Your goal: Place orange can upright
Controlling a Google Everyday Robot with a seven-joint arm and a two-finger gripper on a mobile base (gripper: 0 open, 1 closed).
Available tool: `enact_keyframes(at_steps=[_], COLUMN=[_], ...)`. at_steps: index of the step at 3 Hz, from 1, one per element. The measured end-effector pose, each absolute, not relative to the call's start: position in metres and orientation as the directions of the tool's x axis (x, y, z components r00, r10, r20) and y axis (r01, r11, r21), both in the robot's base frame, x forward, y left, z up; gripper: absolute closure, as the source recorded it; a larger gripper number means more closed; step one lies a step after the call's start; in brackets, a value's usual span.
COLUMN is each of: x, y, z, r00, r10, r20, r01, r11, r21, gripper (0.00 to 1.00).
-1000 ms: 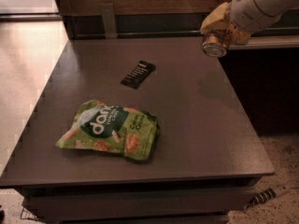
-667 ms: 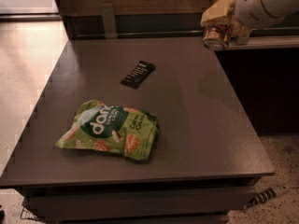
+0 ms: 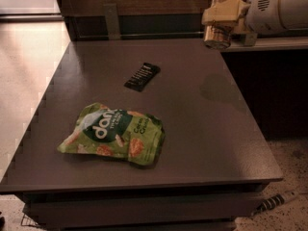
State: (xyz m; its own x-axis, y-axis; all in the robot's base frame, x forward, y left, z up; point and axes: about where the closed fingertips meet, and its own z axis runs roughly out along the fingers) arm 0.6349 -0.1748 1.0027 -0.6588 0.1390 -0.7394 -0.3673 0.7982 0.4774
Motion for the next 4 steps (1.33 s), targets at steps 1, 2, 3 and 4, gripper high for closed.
enact_keyframes(at_steps=[1,2,3,4], x=[0.636,0.636,0.637,0.648], y=[-0.174,-0.169,-0.169,-0.164], z=[0.997,0.998,0.997,0.987], r00=[-0.606,-0.555,-0.551,-0.464], r10=[0.033,-0.04,-0.04,-0.034], r20=[-0.795,-0.831,-0.833,-0.885], r01=[-0.51,-0.576,-0.578,-0.635], r11=[0.75,0.74,0.738,0.71], r21=[0.421,0.349,0.347,0.305], gripper=[1.0,1.0,1.0,1.0])
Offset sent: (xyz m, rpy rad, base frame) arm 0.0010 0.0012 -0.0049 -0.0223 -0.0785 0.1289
